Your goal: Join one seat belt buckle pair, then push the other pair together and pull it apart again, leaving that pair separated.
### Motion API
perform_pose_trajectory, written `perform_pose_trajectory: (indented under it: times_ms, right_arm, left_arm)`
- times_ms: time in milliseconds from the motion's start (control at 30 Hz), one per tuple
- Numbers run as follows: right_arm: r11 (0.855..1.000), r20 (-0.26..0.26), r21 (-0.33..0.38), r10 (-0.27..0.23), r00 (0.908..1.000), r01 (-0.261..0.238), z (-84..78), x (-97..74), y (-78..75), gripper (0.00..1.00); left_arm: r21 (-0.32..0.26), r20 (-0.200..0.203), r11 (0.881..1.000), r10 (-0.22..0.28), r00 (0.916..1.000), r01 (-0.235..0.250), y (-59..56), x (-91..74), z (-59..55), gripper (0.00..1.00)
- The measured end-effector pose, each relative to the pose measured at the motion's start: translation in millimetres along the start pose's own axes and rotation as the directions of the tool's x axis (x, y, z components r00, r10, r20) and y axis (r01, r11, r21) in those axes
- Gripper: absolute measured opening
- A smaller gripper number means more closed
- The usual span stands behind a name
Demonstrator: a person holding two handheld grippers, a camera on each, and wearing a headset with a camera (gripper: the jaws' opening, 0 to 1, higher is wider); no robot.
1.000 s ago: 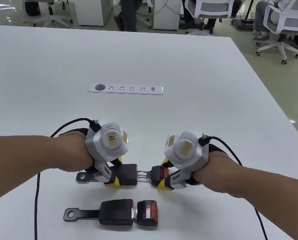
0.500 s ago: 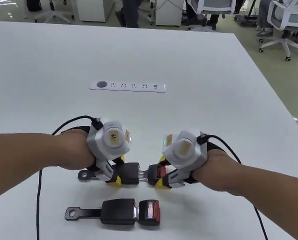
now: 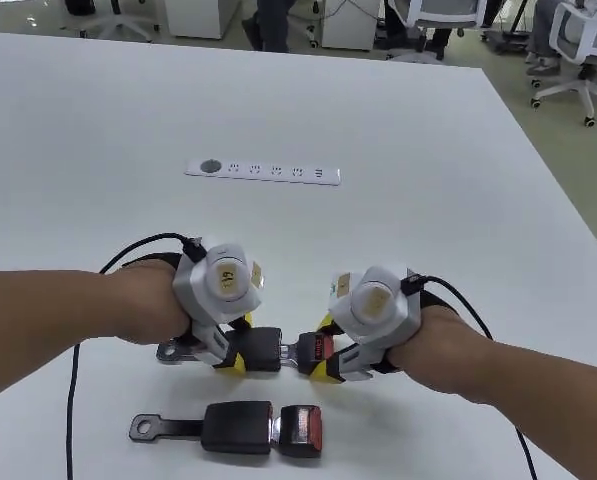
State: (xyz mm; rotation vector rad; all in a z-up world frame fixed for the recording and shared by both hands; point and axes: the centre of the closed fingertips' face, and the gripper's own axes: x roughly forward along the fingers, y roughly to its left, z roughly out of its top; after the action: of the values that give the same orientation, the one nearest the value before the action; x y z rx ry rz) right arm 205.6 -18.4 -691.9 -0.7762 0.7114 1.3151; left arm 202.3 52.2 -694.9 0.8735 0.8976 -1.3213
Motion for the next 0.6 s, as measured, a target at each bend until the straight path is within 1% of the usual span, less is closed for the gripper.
perform_pose_trajectory:
  times_ms: [167,267,333,433,600]
  right_arm:
    - [1.000,-0.001,0.002,0.002,1.0000,-0.002,2.3,0.2,0.7,0.31]
    - [1.000,0.013,0.005,0.006,0.9999,-0.006,8.1,3.2,2.2,0.31]
    - [1.000,0.009,0.004,0.006,0.9999,-0.006,11.2,7.1,1.9,0.31]
    - [1.000,0.008,0.008,0.008,0.9999,-0.008,9.4,6.3,2.5,0.31]
    - [1.000,-0.001,0.004,0.006,1.0000,-0.006,9.6,6.7,2.3,0.31]
  left_arm:
    - [0.004,-0.012,1.000,-0.004,0.9999,0.004,0.9,0.2,-0.5,0.32]
    - [0.008,-0.006,1.000,-0.004,1.0000,0.004,0.3,-0.5,0.3,0.32]
    - [0.007,-0.003,1.000,-0.001,1.0000,0.001,0.5,-0.6,0.3,0.32]
    - [0.007,-0.004,1.000,0.000,1.0000,0.000,0.8,-0.5,0.3,0.32]
    - [0.007,-0.017,1.000,-0.006,0.9998,0.006,0.4,-1.0,1.7,0.32]
